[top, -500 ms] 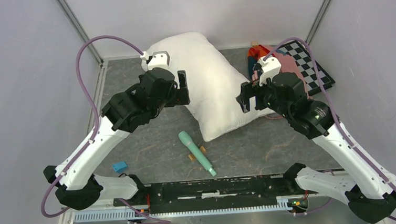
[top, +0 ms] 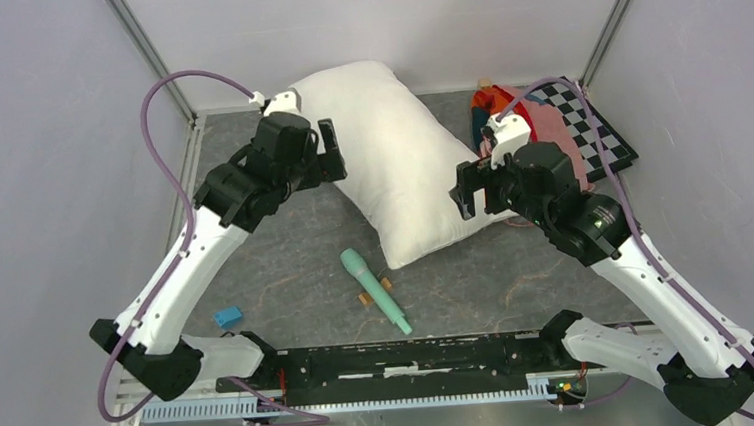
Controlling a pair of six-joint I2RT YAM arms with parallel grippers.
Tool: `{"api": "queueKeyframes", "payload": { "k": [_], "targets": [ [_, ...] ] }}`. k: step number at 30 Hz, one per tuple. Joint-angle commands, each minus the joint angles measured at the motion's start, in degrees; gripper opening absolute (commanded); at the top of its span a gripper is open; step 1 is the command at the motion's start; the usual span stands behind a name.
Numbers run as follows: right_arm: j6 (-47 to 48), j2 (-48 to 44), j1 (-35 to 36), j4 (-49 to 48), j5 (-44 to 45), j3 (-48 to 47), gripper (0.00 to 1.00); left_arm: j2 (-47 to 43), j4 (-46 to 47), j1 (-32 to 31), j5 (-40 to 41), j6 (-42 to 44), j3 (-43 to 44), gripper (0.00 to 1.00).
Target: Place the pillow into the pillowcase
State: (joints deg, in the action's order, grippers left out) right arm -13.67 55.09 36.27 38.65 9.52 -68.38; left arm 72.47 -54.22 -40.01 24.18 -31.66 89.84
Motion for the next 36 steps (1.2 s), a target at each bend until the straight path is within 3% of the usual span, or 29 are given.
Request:
{"api": "queueKeyframes", "payload": {
  "k": [1, 14, 16, 19, 21, 22, 26, 28, 32, 36],
  "targets": [
    [-0.4, -0.2, 0.2, -1.6, -0.3, 2.7, 0.97, 5.8, 8.9, 6.6, -8.7, 3.7, 1.3, 1.00],
    [-4.6, 6.3, 0.3, -13.1, -0.5, 18.6, 0.97, 39.3, 19.3, 12.0, -16.4, 4.5, 15.4, 1.00],
    [-5.3, 8.7, 0.3, -16.0, -0.6, 19.8, 0.97, 40.9, 20.2, 12.1, -15.4, 3.4, 13.9, 0.86],
    [-5.8, 12.2, 0.3, -19.7, 0.2, 19.9, 0.97, 37.4, 22.5, 12.6, -12.8, 0.9, 7.5, 0.37],
    [-5.8, 15.2, 0.3, -20.3, 0.7, 17.7, 0.81, 33.3, 22.7, 12.8, -10.0, -0.6, 2.3, 0.08],
    [-5.8, 16.8, 0.3, -20.9, 0.7, 16.3, 0.68, 30.6, 22.3, 12.9, -8.7, -1.3, 0.3, 0.03],
    [-5.8, 22.9, 0.3, -20.3, 0.3, 8.0, 0.19, 19.3, 21.3, 13.7, -3.8, -4.2, -9.8, 0.02],
    [-5.8, 25.7, 0.5, -20.0, -0.4, 3.1, 0.04, 14.4, 20.1, 15.2, -2.8, -5.3, -13.6, 0.02],
    [-4.4, 34.4, 0.8, -19.6, 0.0, -8.7, 0.00, 8.5, 19.6, 21.9, -4.9, -6.0, -18.9, 0.02],
    [-2.7, 44.7, 0.7, -19.4, -0.5, -22.4, 0.00, 9.7, 22.9, 29.4, -10.8, -6.0, -20.8, 0.02]
  ]
}}
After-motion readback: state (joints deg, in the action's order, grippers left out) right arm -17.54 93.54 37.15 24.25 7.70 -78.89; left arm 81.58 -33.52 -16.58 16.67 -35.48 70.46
